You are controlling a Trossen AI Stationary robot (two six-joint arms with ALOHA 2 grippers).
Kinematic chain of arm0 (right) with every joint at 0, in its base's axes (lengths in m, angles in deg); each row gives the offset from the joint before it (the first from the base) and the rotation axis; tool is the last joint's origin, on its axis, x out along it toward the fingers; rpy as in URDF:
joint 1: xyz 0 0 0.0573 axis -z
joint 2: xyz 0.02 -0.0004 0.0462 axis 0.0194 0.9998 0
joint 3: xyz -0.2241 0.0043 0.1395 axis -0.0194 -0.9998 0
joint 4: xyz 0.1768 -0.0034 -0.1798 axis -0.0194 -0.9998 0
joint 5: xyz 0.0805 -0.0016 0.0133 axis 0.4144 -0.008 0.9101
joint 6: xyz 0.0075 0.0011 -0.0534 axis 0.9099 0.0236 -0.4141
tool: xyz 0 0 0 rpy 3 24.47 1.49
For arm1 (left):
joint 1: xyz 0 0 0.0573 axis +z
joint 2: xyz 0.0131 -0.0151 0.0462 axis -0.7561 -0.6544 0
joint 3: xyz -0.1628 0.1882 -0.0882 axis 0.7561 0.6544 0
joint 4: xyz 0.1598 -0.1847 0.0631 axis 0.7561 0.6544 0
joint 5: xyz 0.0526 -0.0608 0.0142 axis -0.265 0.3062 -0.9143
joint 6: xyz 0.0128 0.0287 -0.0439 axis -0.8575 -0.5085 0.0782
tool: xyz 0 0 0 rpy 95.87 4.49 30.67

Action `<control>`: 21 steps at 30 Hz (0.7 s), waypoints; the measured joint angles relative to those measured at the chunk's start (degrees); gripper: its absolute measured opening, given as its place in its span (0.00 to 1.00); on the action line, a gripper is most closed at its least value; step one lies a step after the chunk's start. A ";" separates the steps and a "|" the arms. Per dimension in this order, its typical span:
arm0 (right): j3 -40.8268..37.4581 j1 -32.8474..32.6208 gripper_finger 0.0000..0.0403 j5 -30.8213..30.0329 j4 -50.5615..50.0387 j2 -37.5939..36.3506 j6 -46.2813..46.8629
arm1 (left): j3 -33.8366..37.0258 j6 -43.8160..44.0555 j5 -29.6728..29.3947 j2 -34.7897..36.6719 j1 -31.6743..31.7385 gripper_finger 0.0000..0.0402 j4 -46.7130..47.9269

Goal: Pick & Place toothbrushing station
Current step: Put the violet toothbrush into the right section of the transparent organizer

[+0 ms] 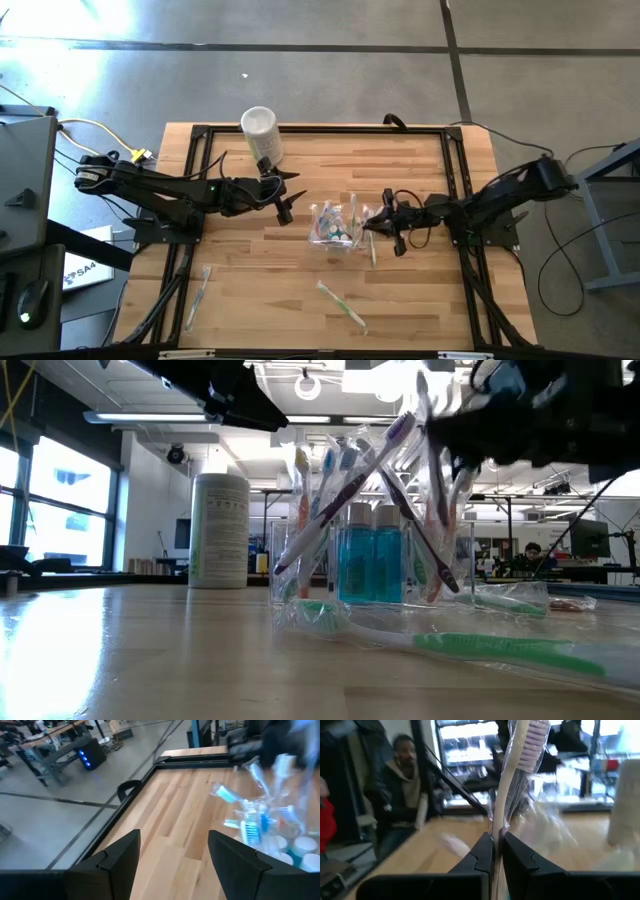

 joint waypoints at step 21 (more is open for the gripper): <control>0.00 4.20 0.04 2.31 5.68 15.43 8.92 | 0.00 0.56 1.14 -0.07 -0.02 0.57 0.09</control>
